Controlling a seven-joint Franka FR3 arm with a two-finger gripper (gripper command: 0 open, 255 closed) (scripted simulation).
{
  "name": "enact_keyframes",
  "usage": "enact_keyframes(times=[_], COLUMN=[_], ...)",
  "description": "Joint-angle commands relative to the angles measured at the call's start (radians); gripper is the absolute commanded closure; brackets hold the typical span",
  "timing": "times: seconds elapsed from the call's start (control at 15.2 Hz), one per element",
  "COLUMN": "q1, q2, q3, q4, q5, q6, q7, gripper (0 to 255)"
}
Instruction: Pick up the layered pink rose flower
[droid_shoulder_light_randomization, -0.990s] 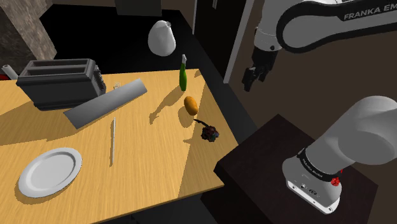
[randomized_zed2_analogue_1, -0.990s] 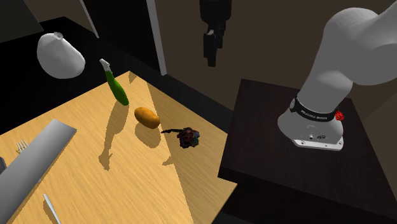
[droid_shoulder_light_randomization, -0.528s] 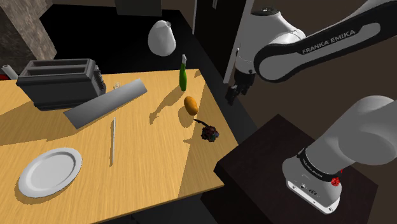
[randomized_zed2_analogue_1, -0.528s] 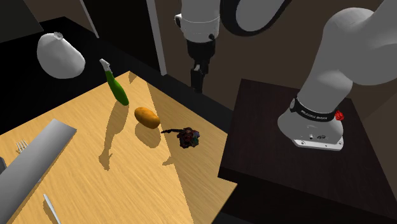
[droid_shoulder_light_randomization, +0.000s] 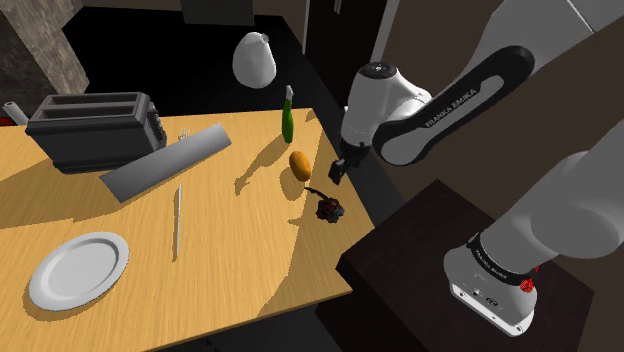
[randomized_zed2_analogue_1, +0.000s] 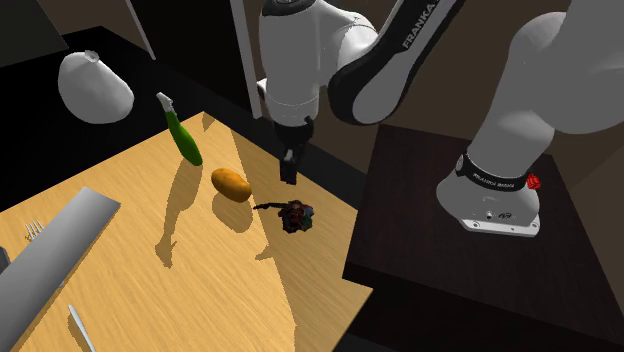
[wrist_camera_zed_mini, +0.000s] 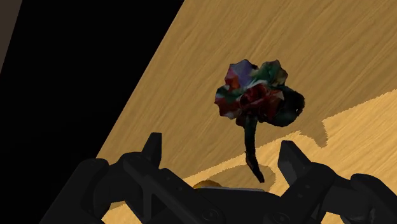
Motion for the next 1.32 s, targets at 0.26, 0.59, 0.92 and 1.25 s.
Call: enact_keyframes(times=[0.26,0.59,0.92,1.25], q1=[0.061,0.131,0.171,0.173], q2=[0.278,0.386,0.444,0.446], q3=[-0.063,-0.143,-0.191,-0.192], q4=[0.126,0.175,0.198,0.199], q5=[-0.304,-0.409,-0.458,-0.459], q6=[0.166,0.231,0.269,0.269], q7=[0.248,0.342,0.391,0.393], gripper=[0,0,0,255])
